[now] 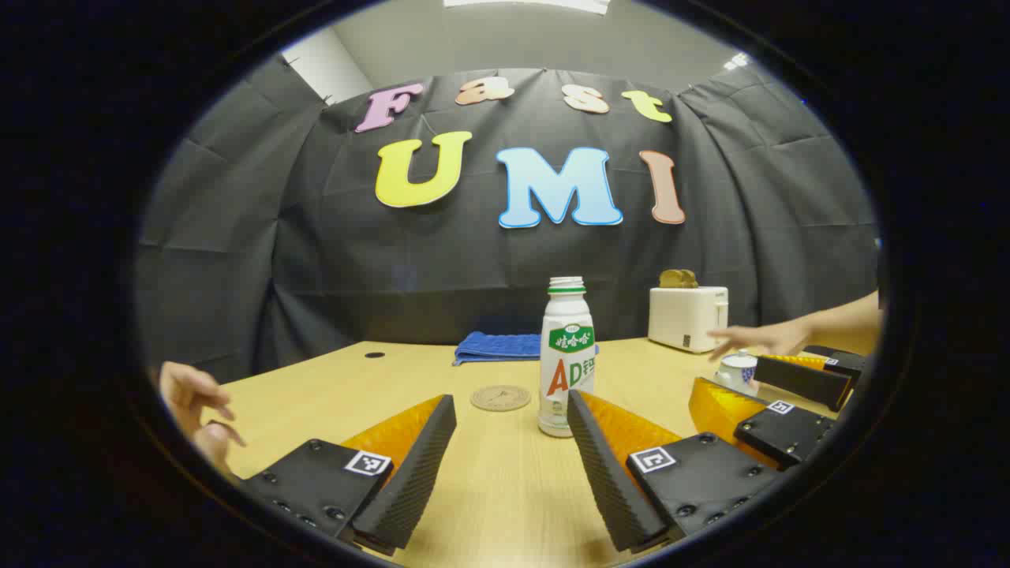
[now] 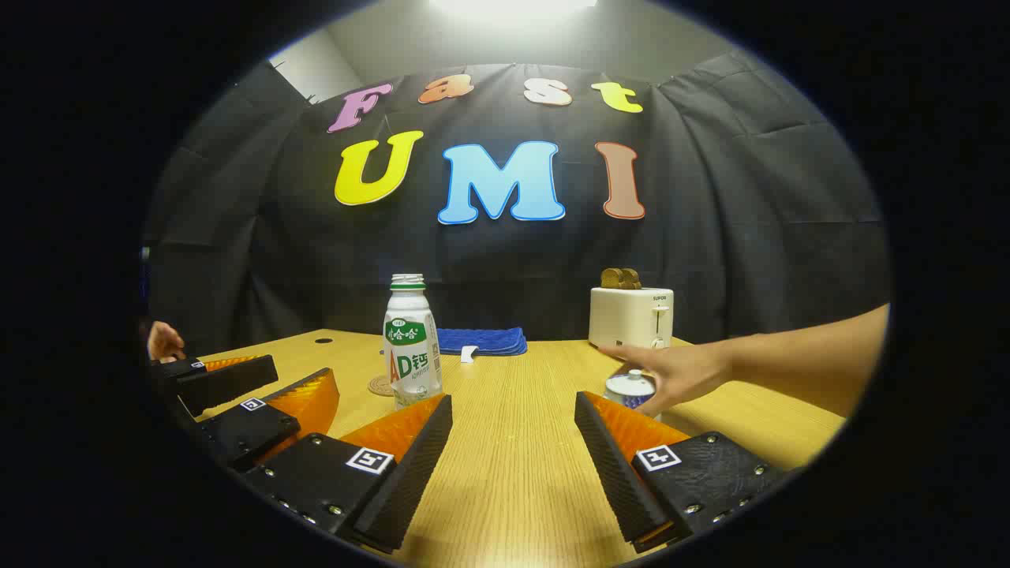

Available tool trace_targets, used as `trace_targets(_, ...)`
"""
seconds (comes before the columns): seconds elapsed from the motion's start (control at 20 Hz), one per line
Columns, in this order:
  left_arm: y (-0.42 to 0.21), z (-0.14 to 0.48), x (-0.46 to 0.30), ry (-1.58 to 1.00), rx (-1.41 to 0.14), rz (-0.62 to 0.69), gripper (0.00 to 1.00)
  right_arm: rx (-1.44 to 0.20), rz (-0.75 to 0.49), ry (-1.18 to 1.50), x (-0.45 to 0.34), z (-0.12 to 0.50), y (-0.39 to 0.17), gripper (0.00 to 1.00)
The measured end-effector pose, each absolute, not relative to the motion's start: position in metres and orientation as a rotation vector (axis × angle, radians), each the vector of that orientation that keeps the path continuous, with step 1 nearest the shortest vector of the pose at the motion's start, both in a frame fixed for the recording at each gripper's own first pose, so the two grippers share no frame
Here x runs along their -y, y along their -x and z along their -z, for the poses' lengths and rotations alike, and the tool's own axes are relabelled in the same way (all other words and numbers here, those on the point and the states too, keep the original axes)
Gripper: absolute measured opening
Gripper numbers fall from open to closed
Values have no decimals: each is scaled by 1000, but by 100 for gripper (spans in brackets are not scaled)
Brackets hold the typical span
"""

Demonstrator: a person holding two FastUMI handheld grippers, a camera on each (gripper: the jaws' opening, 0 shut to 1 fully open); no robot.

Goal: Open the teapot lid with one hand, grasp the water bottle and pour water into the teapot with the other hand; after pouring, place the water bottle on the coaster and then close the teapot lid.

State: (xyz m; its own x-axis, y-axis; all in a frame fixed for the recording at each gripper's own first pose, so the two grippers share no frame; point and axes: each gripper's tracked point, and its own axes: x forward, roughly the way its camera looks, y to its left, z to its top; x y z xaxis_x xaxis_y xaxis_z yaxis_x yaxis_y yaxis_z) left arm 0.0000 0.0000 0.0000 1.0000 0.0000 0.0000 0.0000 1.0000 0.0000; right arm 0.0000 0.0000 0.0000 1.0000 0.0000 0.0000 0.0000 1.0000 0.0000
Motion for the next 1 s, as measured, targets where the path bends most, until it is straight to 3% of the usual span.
trace_targets(0.05,0,0,-1,0,-1,0,90,0,0,0,0,0,0,96)
trace_targets(0.15,0,1,-1,0,-1,-1,99,0,0,0,0,0,0,96)
trace_targets(0.35,0,1,0,0,-2,2,99,-1,0,-1,0,0,0,96)
trace_targets(0.45,-3,1,12,0,-1,69,94,1,1,-3,0,0,0,96)
trace_targets(0.55,-17,4,0,0,-5,-5,99,-11,119,-12,17,1,1,96)
trace_targets(0.65,-24,0,27,0,4,88,100,-3,-114,4,-8,1,3,97)
trace_targets(0.7,-26,-1,29,1,8,105,100,-2,-167,1,-10,-1,3,97)
trace_targets(0.9,-30,0,15,0,6,40,96,0,-84,-32,44,-2,2,97)
trace_targets(1.0,-34,-1,16,1,7,42,100,6,-58,-59,57,-4,-4,97)
